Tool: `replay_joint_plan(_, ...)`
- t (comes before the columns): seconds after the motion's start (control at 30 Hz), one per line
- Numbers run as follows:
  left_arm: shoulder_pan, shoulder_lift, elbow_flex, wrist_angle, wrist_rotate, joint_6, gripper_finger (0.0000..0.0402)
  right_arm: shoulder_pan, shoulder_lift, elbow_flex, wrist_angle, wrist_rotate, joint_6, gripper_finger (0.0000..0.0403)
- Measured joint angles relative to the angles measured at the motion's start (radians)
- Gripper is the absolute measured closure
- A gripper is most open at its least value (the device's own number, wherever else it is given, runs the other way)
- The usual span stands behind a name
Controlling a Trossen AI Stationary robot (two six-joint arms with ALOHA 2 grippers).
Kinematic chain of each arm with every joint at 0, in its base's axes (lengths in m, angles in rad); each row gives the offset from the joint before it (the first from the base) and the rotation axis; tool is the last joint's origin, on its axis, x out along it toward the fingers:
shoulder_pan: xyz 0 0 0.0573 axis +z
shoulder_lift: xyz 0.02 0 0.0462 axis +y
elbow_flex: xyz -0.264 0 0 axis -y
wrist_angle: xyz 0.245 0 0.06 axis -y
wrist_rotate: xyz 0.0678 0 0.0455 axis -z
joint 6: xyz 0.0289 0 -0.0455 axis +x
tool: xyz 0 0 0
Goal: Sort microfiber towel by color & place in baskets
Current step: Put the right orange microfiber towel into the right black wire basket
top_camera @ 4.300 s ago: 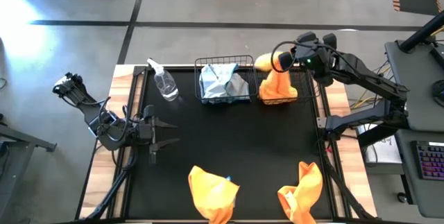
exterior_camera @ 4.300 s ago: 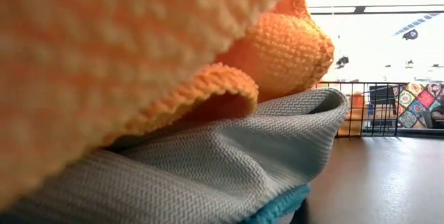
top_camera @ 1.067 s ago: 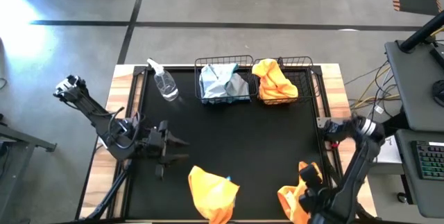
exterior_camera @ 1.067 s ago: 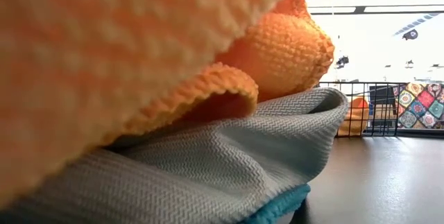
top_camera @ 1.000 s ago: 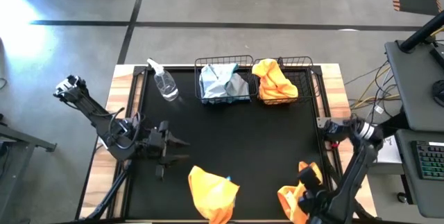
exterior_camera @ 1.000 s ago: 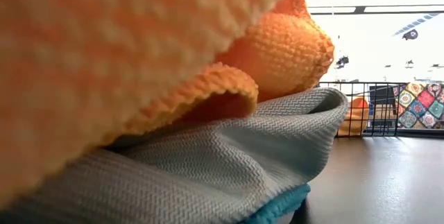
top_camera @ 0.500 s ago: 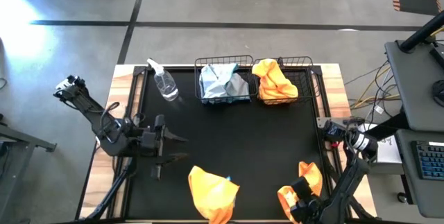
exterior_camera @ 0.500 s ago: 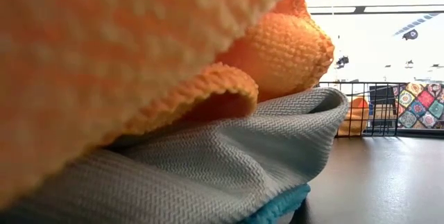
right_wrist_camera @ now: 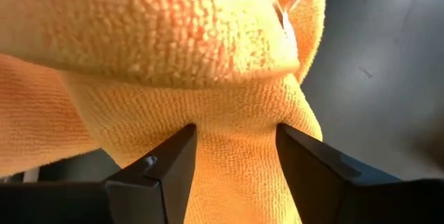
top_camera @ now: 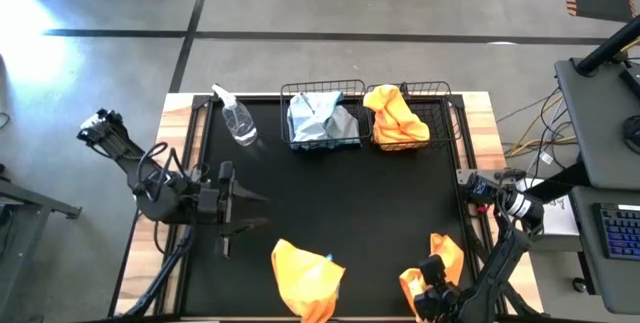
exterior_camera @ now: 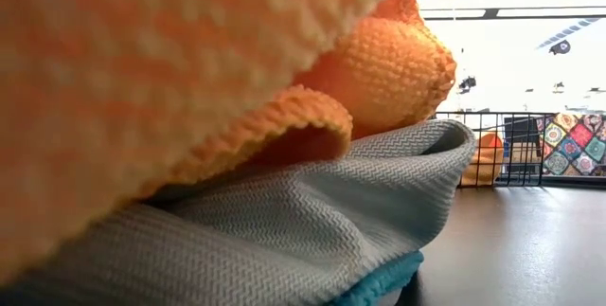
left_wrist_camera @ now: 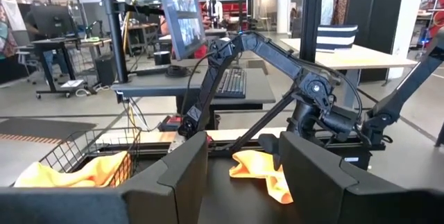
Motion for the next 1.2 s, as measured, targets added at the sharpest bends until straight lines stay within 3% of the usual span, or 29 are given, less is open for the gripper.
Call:
replay_joint_plan(0.27, 0.000, 0.033, 0.000, 0.001, 0.000, -0.039, 0.0237, 0.000, 0.000, -0.006, 0.006, 0.000, -0.003, 0.0189)
replay_joint_plan(1.2, 0.000, 0.079, -0.001, 0.007, 0.000, -0.097, 0.0237, 0.000, -0.007, -0.201, 0.192, 0.007, -0.004, 0.0188)
